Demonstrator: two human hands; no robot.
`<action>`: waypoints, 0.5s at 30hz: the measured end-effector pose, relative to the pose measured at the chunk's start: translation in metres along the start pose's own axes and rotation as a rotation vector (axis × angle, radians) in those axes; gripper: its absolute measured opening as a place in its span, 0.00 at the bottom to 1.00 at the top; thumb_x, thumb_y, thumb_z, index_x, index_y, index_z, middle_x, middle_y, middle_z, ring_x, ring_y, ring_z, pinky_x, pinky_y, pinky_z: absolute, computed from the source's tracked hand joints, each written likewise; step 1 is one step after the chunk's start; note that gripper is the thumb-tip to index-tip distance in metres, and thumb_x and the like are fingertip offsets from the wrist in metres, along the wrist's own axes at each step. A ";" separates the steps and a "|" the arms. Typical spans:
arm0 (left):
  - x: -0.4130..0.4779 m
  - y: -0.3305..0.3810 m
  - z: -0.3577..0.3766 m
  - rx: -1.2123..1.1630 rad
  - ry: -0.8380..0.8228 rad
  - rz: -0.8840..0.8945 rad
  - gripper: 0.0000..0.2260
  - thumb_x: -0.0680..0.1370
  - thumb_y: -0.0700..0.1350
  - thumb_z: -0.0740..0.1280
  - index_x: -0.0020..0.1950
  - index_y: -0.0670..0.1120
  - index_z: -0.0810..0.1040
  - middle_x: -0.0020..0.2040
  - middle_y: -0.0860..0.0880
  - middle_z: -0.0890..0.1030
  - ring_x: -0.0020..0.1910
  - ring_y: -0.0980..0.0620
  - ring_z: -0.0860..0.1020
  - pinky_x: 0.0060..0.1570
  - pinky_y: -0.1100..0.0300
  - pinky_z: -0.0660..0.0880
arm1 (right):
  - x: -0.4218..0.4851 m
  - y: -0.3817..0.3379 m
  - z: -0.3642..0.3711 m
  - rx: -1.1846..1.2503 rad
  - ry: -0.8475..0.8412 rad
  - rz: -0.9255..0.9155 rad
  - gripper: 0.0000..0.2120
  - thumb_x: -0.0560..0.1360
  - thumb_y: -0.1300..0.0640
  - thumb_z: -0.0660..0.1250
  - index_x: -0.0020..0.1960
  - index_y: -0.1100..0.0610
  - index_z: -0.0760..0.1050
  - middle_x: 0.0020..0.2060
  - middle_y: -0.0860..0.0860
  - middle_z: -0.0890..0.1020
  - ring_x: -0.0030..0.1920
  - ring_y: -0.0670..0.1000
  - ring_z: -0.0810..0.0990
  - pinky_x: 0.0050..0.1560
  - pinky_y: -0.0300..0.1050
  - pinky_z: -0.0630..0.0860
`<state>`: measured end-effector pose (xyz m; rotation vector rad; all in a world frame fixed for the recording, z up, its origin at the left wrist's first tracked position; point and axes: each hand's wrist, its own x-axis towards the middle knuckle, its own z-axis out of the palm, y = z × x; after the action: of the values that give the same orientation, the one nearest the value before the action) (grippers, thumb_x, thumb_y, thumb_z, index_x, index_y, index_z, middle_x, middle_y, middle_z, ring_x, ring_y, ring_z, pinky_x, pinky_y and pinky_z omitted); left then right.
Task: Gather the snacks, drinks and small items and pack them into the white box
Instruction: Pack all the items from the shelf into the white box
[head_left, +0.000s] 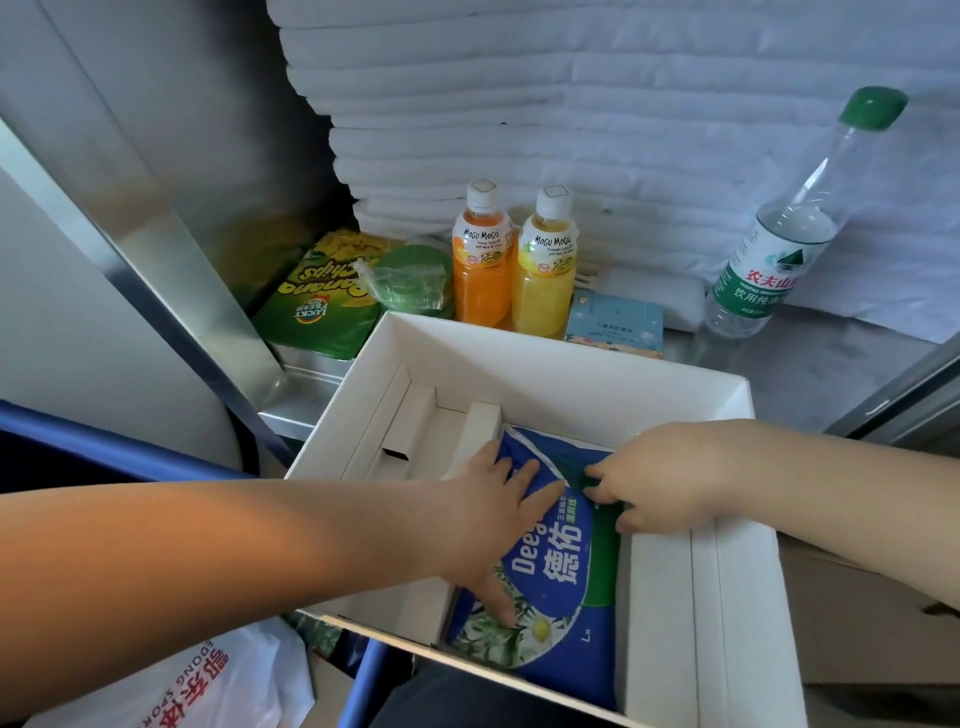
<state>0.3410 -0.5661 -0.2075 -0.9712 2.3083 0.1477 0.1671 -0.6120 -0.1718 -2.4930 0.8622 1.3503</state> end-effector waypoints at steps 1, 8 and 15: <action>0.001 -0.001 0.001 0.020 -0.004 -0.016 0.54 0.68 0.71 0.63 0.74 0.46 0.30 0.77 0.40 0.40 0.75 0.40 0.43 0.68 0.46 0.31 | 0.000 -0.001 0.001 0.002 -0.001 0.001 0.24 0.81 0.46 0.53 0.74 0.53 0.59 0.73 0.52 0.62 0.65 0.56 0.70 0.63 0.51 0.70; 0.010 0.004 -0.010 0.153 -0.114 -0.143 0.57 0.67 0.71 0.65 0.74 0.42 0.32 0.76 0.36 0.38 0.74 0.38 0.38 0.67 0.44 0.29 | -0.002 -0.005 -0.001 0.019 0.016 0.029 0.27 0.81 0.47 0.52 0.77 0.52 0.49 0.76 0.50 0.54 0.67 0.55 0.69 0.61 0.47 0.69; 0.001 0.008 0.008 0.005 0.002 0.125 0.57 0.66 0.69 0.68 0.73 0.50 0.27 0.74 0.47 0.29 0.73 0.37 0.36 0.69 0.44 0.34 | 0.000 -0.003 -0.003 0.026 0.023 0.024 0.25 0.81 0.47 0.51 0.76 0.53 0.55 0.75 0.51 0.58 0.66 0.55 0.69 0.61 0.49 0.68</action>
<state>0.3393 -0.5585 -0.2158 -0.8245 2.3701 0.1924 0.1710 -0.6106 -0.1705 -2.4908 0.9114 1.3121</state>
